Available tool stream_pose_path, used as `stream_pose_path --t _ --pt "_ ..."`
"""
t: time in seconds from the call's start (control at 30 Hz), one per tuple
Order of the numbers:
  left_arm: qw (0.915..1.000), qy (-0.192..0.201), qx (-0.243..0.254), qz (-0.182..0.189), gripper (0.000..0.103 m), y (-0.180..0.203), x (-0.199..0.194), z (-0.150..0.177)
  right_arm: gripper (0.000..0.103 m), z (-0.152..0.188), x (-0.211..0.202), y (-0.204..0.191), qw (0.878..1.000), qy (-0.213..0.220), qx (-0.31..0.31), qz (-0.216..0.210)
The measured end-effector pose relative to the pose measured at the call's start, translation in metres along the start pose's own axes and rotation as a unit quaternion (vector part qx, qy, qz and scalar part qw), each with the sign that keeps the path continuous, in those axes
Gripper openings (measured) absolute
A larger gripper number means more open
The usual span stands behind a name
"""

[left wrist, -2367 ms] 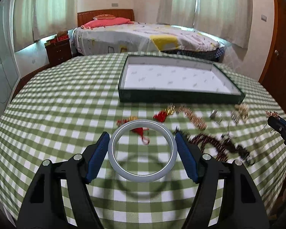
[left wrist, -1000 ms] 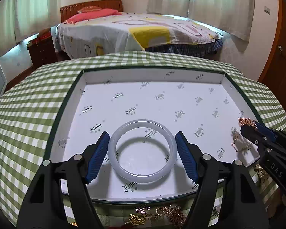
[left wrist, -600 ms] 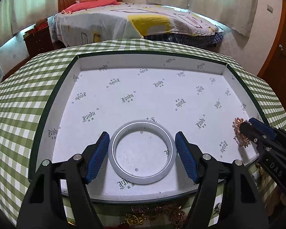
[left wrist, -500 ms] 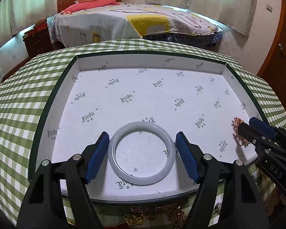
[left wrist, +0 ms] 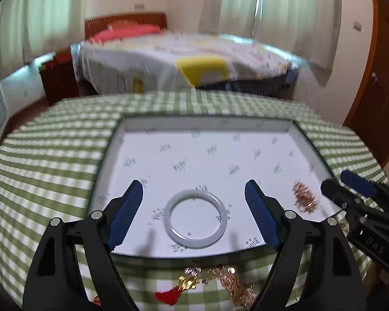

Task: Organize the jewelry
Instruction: 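Grasp the black beaded pendant with the right tool while the left tool grasps the dark red bead bracelet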

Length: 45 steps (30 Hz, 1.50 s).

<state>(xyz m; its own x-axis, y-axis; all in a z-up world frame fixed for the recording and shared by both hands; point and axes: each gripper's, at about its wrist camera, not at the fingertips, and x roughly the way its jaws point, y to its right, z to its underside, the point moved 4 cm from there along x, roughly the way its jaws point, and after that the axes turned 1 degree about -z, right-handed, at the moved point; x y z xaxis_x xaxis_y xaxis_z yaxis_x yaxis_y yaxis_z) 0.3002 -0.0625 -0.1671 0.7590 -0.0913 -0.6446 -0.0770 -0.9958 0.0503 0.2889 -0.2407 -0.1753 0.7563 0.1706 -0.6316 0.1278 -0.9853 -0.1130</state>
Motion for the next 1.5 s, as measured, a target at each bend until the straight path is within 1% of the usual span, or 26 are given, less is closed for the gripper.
stream_pose_path --t 0.1,0.17,0.27,0.4,0.63,0.73,0.87,1.0,1.1,1.17,1.2,1.23,1.27,1.43,1.5 --pt "0.9995 0.03 0.008 -0.009 0.08 -0.002 -0.028 0.005 0.051 0.009 -0.02 -0.008 1.0 0.012 0.001 -0.005" --pt "0.9989 0.041 0.015 -0.018 0.08 -0.003 -0.044 0.011 0.051 0.022 -0.037 -0.013 1.0 0.019 0.0 -0.01" --pt "0.9984 0.05 0.006 -0.026 0.08 -0.008 -0.067 0.027 0.051 0.042 -0.055 -0.021 1.0 0.024 -0.005 -0.012" --pt "0.9987 0.041 -0.001 -0.03 0.08 -0.013 -0.086 0.052 0.051 0.07 -0.069 -0.029 1.0 0.013 -0.004 -0.021" --pt "0.9984 0.024 0.002 -0.051 0.08 -0.023 -0.104 0.091 0.05 0.108 -0.072 -0.045 0.999 -0.008 -0.017 -0.039" --pt "0.998 0.021 0.003 -0.059 0.08 -0.027 -0.109 0.103 0.049 0.117 -0.071 -0.051 0.999 -0.014 -0.024 -0.044" --pt "0.9977 0.021 0.003 -0.065 0.08 -0.03 -0.112 0.106 0.044 0.121 -0.065 -0.058 0.998 -0.025 -0.034 -0.05" --pt "0.9977 0.02 0.001 -0.065 0.08 -0.032 -0.113 0.107 0.041 0.123 -0.057 -0.066 0.997 -0.036 -0.049 -0.05" --pt "0.9978 0.019 0.002 -0.064 0.08 -0.031 -0.113 0.11 0.035 0.124 -0.053 -0.068 0.996 -0.045 -0.055 -0.048" --pt "0.998 0.017 0.003 -0.061 0.08 -0.029 -0.113 0.112 0.028 0.128 -0.05 -0.069 0.996 -0.054 -0.057 -0.048" --pt "0.9981 0.016 0.003 -0.059 0.08 -0.028 -0.113 0.113 0.025 0.129 -0.049 -0.069 0.996 -0.052 -0.06 -0.045" --pt "0.9983 0.015 0.005 -0.057 0.08 -0.025 -0.112 0.114 0.02 0.13 -0.049 -0.069 0.996 -0.052 -0.063 -0.043" --pt "0.9984 0.013 0.007 -0.054 0.08 -0.022 -0.112 0.115 0.018 0.131 -0.05 -0.067 0.996 -0.053 -0.06 -0.048" --pt "0.9992 0.013 0.018 -0.034 0.08 -0.003 -0.11 0.12 0.018 0.131 -0.055 -0.05 0.998 -0.047 -0.031 -0.04" --pt "0.9995 0.013 0.02 -0.023 0.084 0.006 -0.108 0.121 0.018 0.131 -0.059 -0.04 0.998 -0.043 -0.021 -0.034"
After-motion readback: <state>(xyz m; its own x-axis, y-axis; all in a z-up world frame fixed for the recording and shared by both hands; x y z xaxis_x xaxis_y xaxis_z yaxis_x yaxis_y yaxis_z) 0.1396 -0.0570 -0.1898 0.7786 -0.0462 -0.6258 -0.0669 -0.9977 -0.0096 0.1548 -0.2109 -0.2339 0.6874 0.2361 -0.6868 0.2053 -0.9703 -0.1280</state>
